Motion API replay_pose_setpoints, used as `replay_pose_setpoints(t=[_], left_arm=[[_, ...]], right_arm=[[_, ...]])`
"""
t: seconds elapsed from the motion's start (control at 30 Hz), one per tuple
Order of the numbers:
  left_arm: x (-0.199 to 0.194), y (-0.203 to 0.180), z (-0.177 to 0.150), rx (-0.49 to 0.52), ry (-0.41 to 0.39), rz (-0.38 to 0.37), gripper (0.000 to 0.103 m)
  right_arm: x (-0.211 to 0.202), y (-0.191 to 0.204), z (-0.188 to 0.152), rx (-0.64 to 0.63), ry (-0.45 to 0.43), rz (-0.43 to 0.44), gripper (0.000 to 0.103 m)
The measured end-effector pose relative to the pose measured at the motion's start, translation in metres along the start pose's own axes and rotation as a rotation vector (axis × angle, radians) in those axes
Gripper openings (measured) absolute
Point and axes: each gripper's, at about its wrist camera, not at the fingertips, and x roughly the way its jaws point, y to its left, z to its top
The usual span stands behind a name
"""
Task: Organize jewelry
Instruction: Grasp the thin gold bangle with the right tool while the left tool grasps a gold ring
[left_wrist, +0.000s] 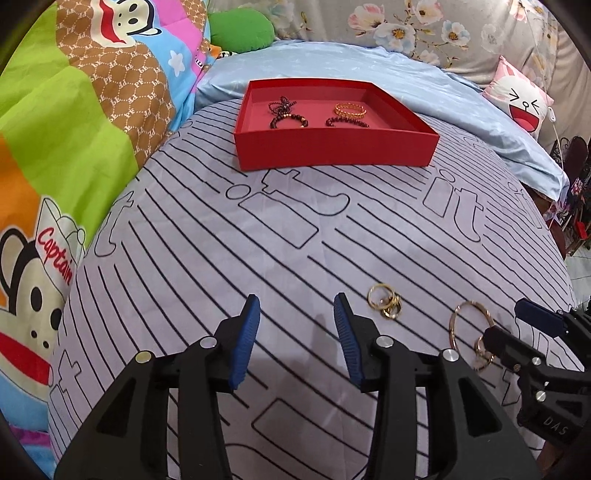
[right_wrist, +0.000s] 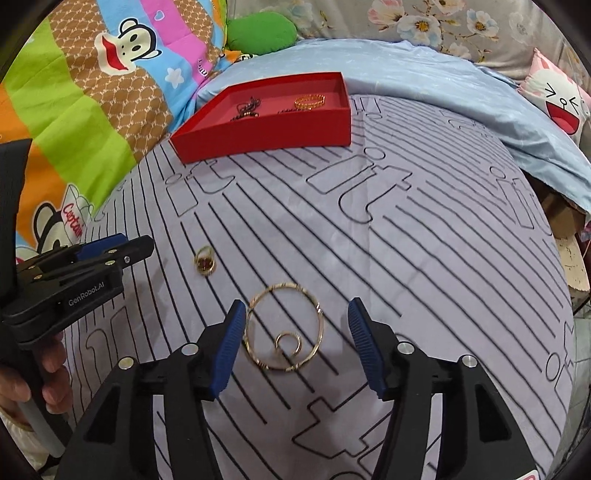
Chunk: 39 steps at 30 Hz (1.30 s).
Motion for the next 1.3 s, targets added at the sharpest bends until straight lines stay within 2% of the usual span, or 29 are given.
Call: replay_pose_setpoints(t=[0.1, 0.4, 0.57, 0.73, 1.0, 1.3], left_arm=[[-0.002, 0.000, -0.007, -0.006, -0.002, -0.004, 0.044], [-0.006, -0.004, -0.018, -0.010, -0.003, -0.012, 0.056], [-0.006, -0.005, -0.020, -0.010, 0.003, -0.011, 0.056], [-0.004, -0.004, -0.020, -0.014, 0.009, -0.013, 0.056], [-0.003, -0.007, -0.020, -0.011, 0.016, -0.021, 0.056], [0.000, -0.014, -0.014, -0.024, 0.031, -0.090, 0.057]], right_arm=[[0.003, 0.005, -0.004, -0.018, -0.003, -0.018, 0.064], [0.017, 0.013, -0.010, -0.051, 0.013, -0.043, 0.064], [0.021, 0.016, -0.012, -0.073, 0.008, -0.057, 0.064], [0.021, 0.018, -0.012, -0.096, -0.003, -0.073, 0.053], [0.020, 0.014, -0.010, -0.071, -0.002, -0.053, 0.052], [0.007, -0.001, 0.003, -0.014, -0.036, -0.047, 0.052]])
